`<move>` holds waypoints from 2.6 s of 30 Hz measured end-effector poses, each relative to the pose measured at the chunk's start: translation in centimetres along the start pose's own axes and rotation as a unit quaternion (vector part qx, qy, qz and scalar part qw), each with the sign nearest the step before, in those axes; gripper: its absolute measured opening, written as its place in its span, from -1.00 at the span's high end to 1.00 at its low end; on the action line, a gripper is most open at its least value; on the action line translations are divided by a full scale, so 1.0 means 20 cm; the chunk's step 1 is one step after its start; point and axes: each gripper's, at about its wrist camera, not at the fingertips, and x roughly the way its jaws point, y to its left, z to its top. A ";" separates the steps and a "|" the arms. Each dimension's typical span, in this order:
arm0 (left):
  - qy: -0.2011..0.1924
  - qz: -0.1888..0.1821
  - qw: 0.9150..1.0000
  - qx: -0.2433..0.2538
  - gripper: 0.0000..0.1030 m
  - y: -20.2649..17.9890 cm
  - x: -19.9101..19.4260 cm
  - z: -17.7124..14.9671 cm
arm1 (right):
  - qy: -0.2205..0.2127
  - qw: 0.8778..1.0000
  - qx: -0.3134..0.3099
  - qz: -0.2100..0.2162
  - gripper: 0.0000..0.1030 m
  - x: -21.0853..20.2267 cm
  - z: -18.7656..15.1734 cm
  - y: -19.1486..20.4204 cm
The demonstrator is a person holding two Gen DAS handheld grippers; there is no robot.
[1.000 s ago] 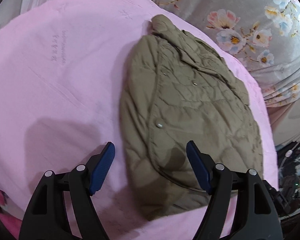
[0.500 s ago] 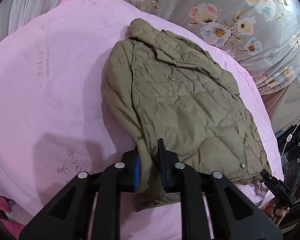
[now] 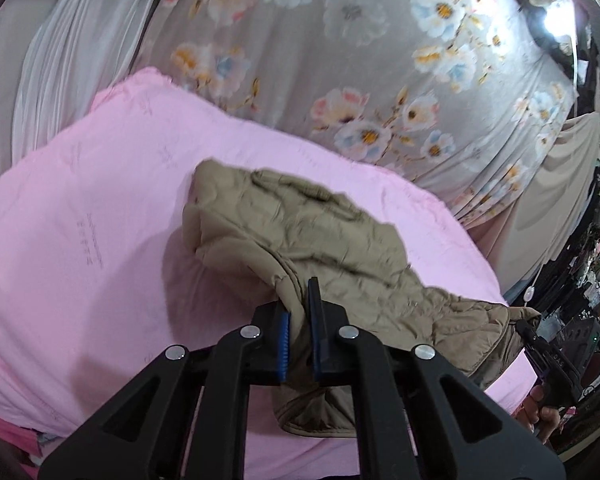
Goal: Fold large clothes
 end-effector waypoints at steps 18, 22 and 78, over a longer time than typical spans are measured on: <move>-0.072 0.049 0.994 0.061 0.86 -0.12 0.03 0.45 | -0.071 0.996 -0.044 -0.036 0.87 0.22 0.48 0.15; -0.054 0.077 0.993 0.069 0.85 -0.09 0.30 0.58 | -0.061 0.996 -0.030 -0.059 0.88 0.49 0.58 0.08; 0.024 0.148 0.985 0.086 -0.25 0.26 1.16 0.59 | 0.089 0.985 -0.036 -0.146 0.35 1.48 0.41 -0.17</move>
